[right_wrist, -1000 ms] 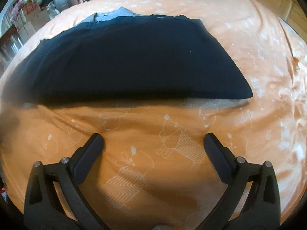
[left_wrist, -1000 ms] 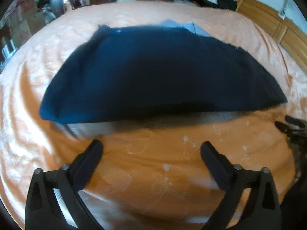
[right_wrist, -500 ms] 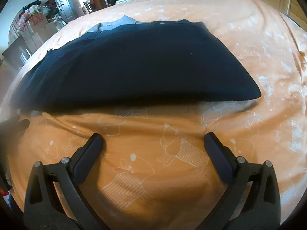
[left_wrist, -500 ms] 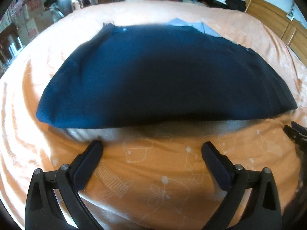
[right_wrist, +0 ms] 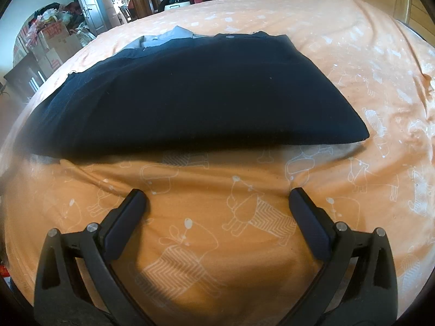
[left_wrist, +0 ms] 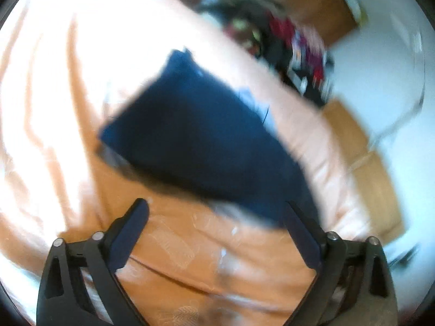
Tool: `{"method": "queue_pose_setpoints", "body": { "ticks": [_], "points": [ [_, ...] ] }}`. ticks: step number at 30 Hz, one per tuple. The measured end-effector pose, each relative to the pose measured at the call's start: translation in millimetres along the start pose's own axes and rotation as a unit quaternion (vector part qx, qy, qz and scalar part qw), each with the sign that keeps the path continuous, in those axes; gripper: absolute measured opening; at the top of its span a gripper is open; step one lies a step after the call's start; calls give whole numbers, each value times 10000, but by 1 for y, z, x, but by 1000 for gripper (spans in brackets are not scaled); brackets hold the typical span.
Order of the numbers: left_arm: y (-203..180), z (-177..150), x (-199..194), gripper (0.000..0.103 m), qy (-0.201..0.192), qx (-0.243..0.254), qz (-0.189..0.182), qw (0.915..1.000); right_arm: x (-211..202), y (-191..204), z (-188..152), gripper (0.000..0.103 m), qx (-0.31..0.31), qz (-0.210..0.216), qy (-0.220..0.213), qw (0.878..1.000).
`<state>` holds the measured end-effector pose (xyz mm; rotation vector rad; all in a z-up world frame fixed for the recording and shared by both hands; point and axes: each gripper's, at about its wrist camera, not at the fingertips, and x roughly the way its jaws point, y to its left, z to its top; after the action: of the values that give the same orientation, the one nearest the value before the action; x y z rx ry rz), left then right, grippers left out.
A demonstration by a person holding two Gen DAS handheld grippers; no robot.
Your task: Fold small clothes
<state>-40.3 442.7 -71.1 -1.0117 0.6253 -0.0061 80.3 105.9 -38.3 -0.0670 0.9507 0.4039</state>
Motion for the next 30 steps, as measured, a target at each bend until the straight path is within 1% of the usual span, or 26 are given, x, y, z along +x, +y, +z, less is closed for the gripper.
{"method": "queue_pose_setpoints", "body": {
  "ticks": [1,2,4,7,8,10,11,12,13,14,15,16,17,18,19,20,21,23,24,25,26,27,28,29,30],
  "points": [
    [6,5,-2,95,-40,-179,-91,9998,0,0,0,103,0,0,-5,10000],
    [12,10,-1,92,-35,-350,-86,9993,0,0,0,103,1,3,-10,10000],
    [15,16,10,90,107,-435,121,9989,-1,1,-1,103,4,0,-23,10000],
    [5,21,24,90,187,-207,332,9991,-2,1,-2,103,-9,-23,-19,10000],
    [3,25,29,90,162,-125,408,9990,-4,3,-1,103,-39,-62,-7,10000],
    [5,33,39,87,3,-100,632,9979,-11,8,2,103,-154,-96,102,9998],
    [6,36,42,78,-57,-102,701,9975,-15,9,3,103,-155,-55,167,9997],
    [6,39,46,66,-103,-79,772,9969,-22,10,6,103,-122,77,237,9996],
    [4,42,49,59,-145,41,813,9966,-31,12,11,101,-130,219,272,9993],
    [3,47,54,39,-127,143,774,9968,-38,15,16,101,-182,267,274,9991],
    [1,49,60,15,-105,260,808,9963,-50,23,27,101,-305,376,244,9985],
    [-4,48,60,11,-170,452,954,9943,-56,29,36,101,-366,487,228,9979],
    [-17,46,60,10,-273,819,1099,9902,-61,40,52,101,-433,658,227,9966],
    [-27,43,60,7,-318,1051,1180,9869,-62,50,68,101,-486,834,242,9950],
    [-38,39,61,4,-354,1363,1308,9814,-60,61,83,101,-523,1027,261,9930],
    [-51,34,63,4,-397,1694,1454,9740,-54,79,105,101,-582,1309,317,9892],
    [-61,29,63,4,-433,1969,1546,9672,-48,91,119,102,-630,1460,367,9866],
    [-79,18,67,4,-484,2504,1740,9511,-27,134,156,102,-838,1826,557,9780],
    [-86,15,68,4,-498,2671,1797,9455,-8,167,178,102,-1027,2060,764,9702],
    [-92,13,70,4,-496,2826,1851,9399,3,188,189,102,-1155,2194,903,9646],
    [-99,9,73,4,-483,3045,1918,9318,16,210,199,102,-1291,2323,1065,9581],
    [-104,6,73,4,-481,3160,1952,9272,30,234,207,102,-1495,2357,1231,9524],
    [-110,2,75,4,-473,3332,2010,9200,46,264,214,102,-1819,2263,1373,9470],
    [-116,-3,79,4,-454,3534,2077,9110,54,279,214,101,-1993,2207,1440,9438],
    [-121,-7,84,4,-431,3730,2124,9022,69,301,215,101,-2295,2080,1586,9375]
  ]
}}
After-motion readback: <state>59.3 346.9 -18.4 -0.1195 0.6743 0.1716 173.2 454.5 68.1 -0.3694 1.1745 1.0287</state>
